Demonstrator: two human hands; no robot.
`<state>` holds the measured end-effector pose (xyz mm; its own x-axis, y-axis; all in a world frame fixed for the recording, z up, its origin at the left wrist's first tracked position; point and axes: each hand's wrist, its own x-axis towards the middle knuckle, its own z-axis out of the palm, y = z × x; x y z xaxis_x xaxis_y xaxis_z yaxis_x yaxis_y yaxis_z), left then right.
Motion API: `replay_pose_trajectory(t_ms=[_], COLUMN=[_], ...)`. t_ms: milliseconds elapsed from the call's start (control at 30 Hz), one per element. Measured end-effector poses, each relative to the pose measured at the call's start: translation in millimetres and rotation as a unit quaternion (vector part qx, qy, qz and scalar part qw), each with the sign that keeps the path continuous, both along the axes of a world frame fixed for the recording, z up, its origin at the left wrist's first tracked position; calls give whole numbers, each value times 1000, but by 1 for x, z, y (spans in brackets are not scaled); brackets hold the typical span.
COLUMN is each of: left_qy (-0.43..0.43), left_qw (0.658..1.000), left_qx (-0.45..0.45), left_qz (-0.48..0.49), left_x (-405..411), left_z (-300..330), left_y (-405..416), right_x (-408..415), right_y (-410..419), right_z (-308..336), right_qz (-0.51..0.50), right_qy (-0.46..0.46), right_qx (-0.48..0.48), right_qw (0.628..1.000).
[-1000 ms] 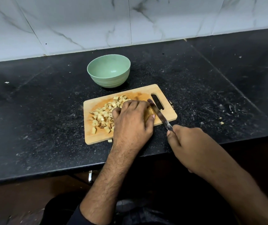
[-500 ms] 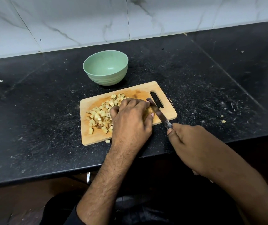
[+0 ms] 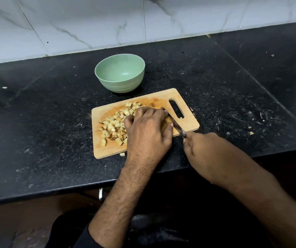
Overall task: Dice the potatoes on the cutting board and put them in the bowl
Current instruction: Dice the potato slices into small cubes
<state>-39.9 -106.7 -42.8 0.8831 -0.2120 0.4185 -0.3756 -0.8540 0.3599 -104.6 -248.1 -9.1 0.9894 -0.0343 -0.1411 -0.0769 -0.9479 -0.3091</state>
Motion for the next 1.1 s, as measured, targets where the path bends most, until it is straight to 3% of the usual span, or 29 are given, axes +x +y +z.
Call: replay_pose_trajectory(t_ms=[600,1100], left_qy=[8,16], left_qw=[1000,999], left_qx=[12,27], left_qz=[8,-3], left_x=[-2,-3], left_z=[-1,-2], left_y=[1,4], right_x=[-50,-54], right_y=[-15,-5], right_z=[22,21], right_qz=[-22,-29], right_qy=[54,-11], right_qx=[10,12], right_qw=[998,999])
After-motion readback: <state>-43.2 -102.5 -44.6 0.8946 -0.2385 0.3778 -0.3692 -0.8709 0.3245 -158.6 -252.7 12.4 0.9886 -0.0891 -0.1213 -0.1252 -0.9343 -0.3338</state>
